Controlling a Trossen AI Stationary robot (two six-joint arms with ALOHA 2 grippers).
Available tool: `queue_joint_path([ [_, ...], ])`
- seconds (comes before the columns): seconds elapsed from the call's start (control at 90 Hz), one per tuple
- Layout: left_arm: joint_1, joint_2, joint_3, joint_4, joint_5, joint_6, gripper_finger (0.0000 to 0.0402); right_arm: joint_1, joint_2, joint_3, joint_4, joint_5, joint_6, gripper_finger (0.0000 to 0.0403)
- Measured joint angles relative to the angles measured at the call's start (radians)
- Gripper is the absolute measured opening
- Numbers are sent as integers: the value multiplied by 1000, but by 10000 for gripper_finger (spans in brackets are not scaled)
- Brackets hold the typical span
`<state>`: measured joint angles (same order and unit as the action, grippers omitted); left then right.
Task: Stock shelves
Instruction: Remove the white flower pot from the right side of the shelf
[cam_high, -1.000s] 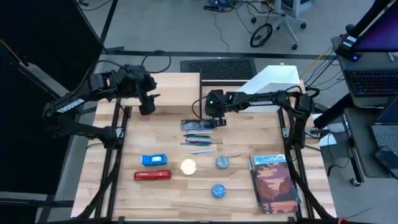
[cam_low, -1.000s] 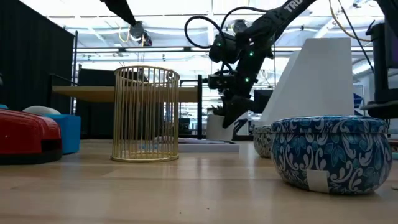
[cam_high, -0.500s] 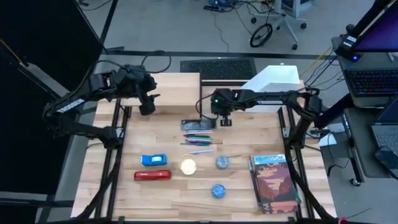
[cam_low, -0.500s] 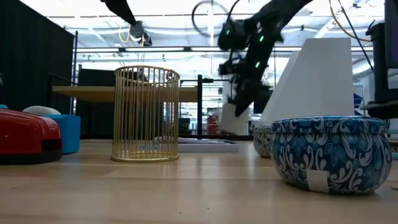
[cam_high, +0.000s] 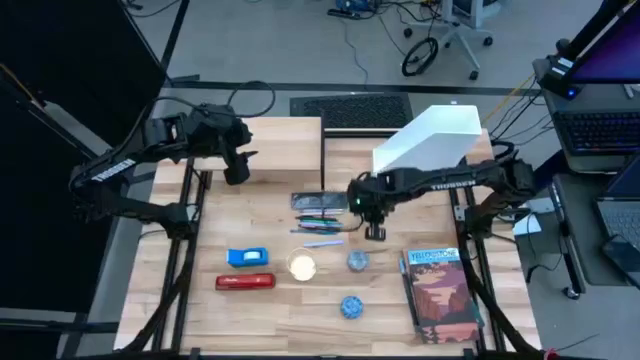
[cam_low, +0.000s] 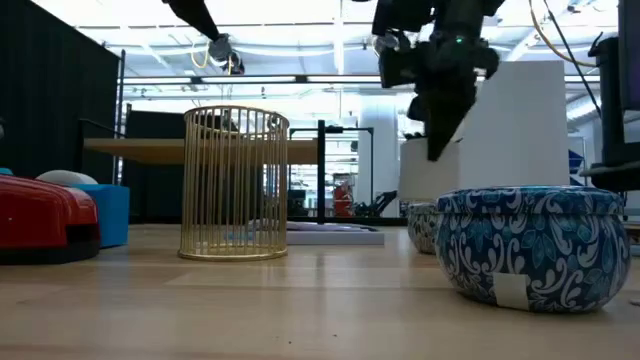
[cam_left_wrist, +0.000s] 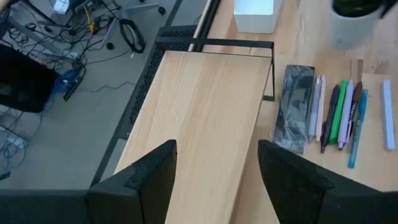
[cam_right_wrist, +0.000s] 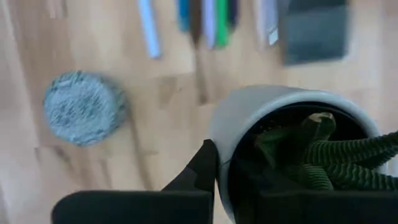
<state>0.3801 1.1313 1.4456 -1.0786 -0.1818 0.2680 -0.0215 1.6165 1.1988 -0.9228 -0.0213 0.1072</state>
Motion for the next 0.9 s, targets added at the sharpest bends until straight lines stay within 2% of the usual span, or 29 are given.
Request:
queue_joint_path([
  [0.256,0,0,0,1,0,0,210,162,-8,-182,64,31,270,2],
  [0.489,0,0,0,10,9,4,210,234,-6,-205,91,111,388,14],
  [0.722,0,0,0,9,13,3,210,239,-5,-207,161,95,396,86],
  [0.9,0,0,0,9,13,3,210,239,-19,-156,82,62,404,164],
])
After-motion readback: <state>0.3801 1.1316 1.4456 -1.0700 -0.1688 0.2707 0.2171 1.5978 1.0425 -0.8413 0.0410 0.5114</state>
